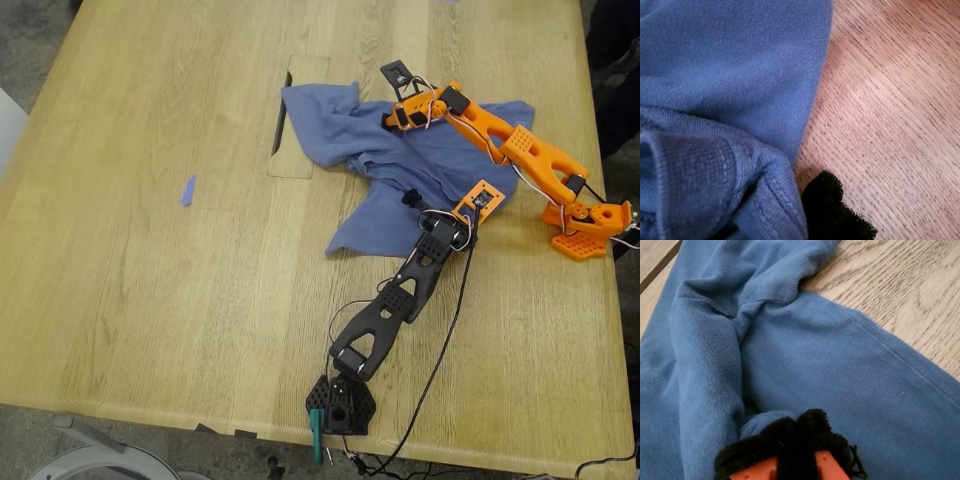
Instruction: Fold a T-shirt
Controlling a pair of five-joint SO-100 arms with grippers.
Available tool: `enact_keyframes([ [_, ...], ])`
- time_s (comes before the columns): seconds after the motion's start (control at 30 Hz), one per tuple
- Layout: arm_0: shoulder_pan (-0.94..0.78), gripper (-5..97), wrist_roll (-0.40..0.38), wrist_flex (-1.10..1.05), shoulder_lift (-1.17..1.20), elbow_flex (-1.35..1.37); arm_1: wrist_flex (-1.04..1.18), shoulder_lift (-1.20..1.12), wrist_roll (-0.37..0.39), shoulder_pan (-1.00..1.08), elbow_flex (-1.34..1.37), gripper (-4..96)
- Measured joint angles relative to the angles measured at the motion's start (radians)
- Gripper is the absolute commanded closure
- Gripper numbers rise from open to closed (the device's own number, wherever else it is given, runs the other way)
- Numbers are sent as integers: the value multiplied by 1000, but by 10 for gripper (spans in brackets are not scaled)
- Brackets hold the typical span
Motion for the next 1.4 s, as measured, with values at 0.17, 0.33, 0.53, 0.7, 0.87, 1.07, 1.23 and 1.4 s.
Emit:
enact_keyframes([
  [0.17, -2, 35, 12, 9, -2, 0, 0, 0, 0, 0, 0, 914],
  [0.33, -2, 79, 37, 28, -14, 0, 3, 0, 2, -8, 0, 914],
  [0.53, -2, 102, 80, 66, -14, 0, 3, 0, 2, -23, -2, 914],
  [0.7, -2, 137, 129, 74, -14, 0, 14, 51, 2, -29, 0, 914],
  [0.87, -2, 182, 204, 66, -14, 0, 26, 71, 2, -34, 0, 914],
  [1.07, -2, 366, 276, 66, -14, 0, 43, 71, 2, -34, 0, 914],
  [1.23, -2, 537, 316, 40, -14, 0, 46, 72, 2, -34, 0, 914],
  [1.4, -2, 675, 319, 6, -15, 0, 49, 72, 2, -34, 0, 914],
])
